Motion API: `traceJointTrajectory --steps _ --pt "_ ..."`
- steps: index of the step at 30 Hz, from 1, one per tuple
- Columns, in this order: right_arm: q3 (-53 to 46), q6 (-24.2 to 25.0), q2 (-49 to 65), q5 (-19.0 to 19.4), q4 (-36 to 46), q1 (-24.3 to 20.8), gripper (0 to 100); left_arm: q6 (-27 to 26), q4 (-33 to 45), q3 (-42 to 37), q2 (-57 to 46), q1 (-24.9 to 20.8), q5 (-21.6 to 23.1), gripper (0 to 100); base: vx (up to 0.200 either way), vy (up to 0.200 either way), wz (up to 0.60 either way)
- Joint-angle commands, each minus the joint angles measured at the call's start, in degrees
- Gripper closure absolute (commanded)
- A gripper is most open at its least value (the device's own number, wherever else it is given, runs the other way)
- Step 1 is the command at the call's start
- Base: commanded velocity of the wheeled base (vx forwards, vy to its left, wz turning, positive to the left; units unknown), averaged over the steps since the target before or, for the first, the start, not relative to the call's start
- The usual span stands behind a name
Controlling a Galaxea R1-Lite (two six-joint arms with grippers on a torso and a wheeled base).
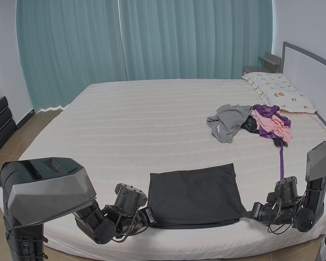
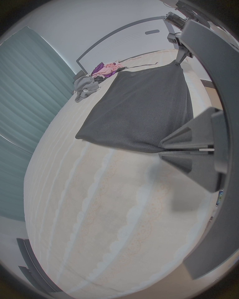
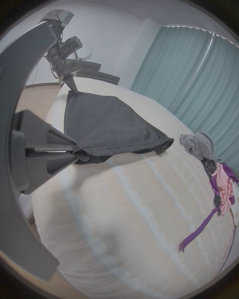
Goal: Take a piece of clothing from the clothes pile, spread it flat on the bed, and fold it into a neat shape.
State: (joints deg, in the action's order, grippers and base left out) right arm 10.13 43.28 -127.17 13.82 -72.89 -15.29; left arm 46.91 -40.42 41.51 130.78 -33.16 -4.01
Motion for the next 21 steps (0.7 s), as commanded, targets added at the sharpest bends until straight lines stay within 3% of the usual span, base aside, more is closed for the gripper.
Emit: traceJointTrajectory --steps 1,17,18,19,21 --pt "-0.64 -0.12 -0.09 -0.03 -1.03 -0.09 100 0.02 0.08 -0.2 -0.44 0.2 -0.03 100 0.0 0.0 0.0" --pt "-3.19 -1.97 -2.2 -0.03 -4.81 -1.24 100 0.46 3.6 0.85 -0.79 0.81 0.76 100 0.0 0.0 0.0" --pt "-3.1 -1.97 -2.2 -0.03 -4.9 -1.24 100 0.46 3.6 0.85 -0.7 0.81 0.76 0 0.0 0.0 0.0" --pt "-3.1 -1.97 -2.03 -0.03 -4.9 -1.24 0 0.46 3.6 0.85 -0.53 0.81 0.76 0 0.0 0.0 0.0" --pt "-3.1 -1.88 -1.76 -0.03 -5.42 -1.24 0 0.55 3.6 0.94 -0.44 0.9 0.76 0 0.0 0.0 0.0"
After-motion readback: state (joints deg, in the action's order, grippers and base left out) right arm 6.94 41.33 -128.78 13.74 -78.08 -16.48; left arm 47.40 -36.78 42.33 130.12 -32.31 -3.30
